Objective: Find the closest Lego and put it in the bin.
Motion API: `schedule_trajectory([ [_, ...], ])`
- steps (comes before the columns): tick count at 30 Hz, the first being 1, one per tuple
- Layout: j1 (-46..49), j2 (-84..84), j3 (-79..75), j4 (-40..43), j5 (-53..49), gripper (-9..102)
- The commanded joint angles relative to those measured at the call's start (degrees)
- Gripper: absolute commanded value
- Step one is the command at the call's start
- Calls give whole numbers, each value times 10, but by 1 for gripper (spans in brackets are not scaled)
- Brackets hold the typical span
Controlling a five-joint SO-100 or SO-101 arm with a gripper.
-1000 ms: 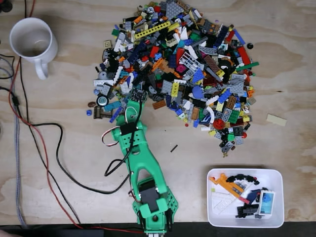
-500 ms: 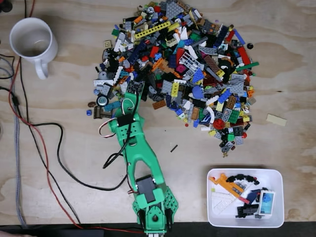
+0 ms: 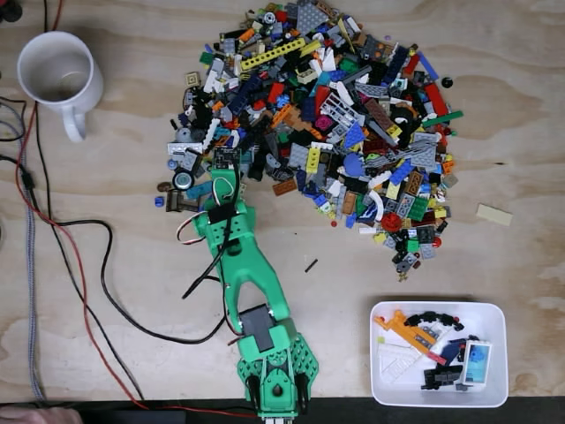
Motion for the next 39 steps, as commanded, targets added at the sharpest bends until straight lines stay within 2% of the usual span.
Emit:
schedule_trajectory([
  [1,14,4,-11,-12,-15,19],
  [9,22,-15,-33,-17,-31,18],
  [14,24,-4,-59,9,-26,18],
  [25,22,25,-64,-2,12,18],
  [39,11,25,-73,-6,12,16],
])
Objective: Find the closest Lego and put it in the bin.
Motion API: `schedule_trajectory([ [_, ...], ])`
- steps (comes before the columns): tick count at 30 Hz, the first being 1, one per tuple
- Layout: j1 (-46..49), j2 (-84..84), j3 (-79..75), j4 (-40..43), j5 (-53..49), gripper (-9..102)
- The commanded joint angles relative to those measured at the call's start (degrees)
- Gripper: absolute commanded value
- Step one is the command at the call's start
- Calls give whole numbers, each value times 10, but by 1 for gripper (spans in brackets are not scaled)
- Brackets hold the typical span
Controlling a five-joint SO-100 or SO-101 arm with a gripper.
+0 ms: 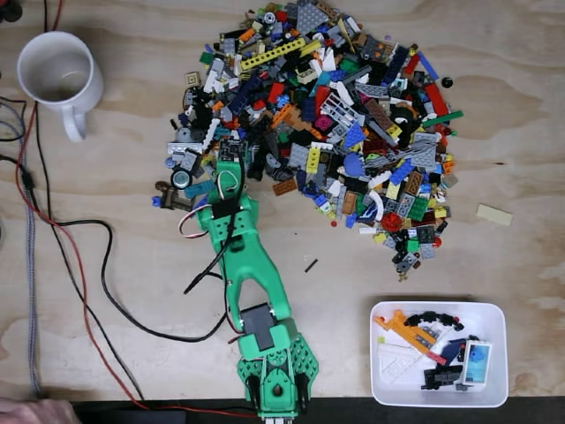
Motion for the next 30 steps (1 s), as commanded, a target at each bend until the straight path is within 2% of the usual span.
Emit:
schedule_trajectory([
  [1,-2,21,-40,-13,-5,16],
  [16,18,-30,-50,-34,-73,17],
  [24,13,-35,-57,-25,-77,9],
  [30,17,-25,-94,13,-69,7],
])
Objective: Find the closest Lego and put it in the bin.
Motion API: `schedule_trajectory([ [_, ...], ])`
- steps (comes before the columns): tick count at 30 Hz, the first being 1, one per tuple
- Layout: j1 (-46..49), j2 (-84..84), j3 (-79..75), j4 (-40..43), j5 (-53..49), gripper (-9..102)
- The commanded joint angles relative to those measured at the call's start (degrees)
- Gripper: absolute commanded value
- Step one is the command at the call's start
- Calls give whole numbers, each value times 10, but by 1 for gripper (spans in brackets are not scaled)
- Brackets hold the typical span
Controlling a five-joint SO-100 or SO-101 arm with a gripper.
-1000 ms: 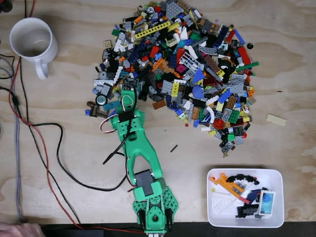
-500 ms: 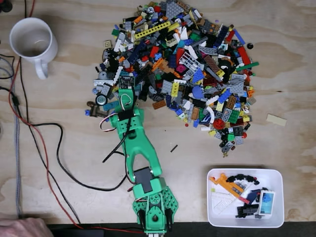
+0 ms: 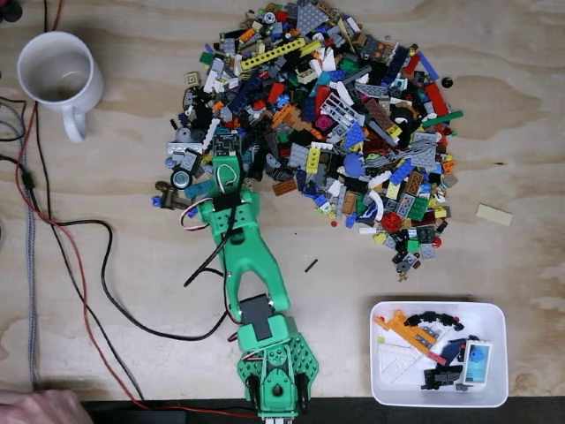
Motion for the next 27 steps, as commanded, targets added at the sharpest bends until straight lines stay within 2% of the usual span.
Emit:
schedule_trajectory([
  [1,4,29,-55,20,10,7],
  [6,11,108,-70,77,5,4],
  [9,73,168,-61,98,-2,2],
  [22,620,446,46,150,-173,3],
  [27,817,533,139,111,-232,3],
])
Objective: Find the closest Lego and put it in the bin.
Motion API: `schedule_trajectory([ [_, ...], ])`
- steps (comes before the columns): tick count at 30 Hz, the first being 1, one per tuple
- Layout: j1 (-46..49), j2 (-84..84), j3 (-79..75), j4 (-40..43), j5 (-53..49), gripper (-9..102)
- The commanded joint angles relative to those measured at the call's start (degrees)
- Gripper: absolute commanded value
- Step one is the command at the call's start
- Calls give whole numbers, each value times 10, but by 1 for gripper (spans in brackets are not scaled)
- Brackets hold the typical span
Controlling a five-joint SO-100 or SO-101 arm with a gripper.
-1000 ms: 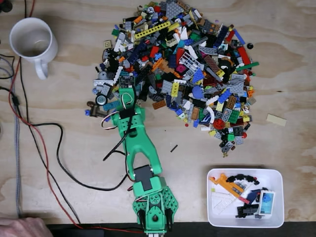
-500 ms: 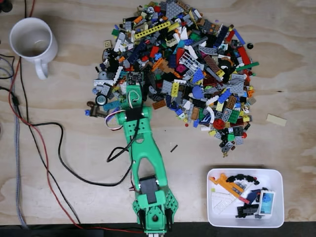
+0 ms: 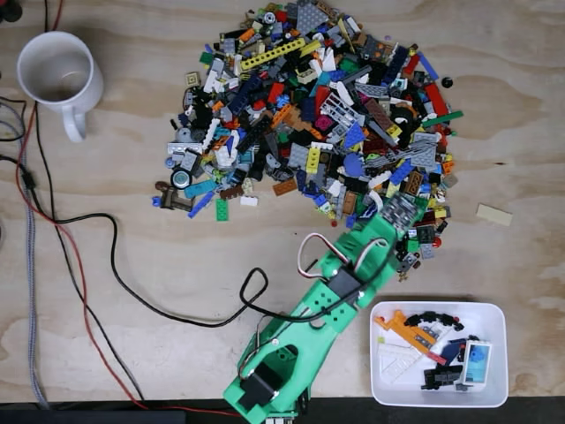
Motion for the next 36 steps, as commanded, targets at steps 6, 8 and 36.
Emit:
schedule_trajectory([
  [6,312,139,159,-61,-86,3],
  [8,327,146,181,-78,-97,3],
  [36,56,310,156,-33,-86,0],
])
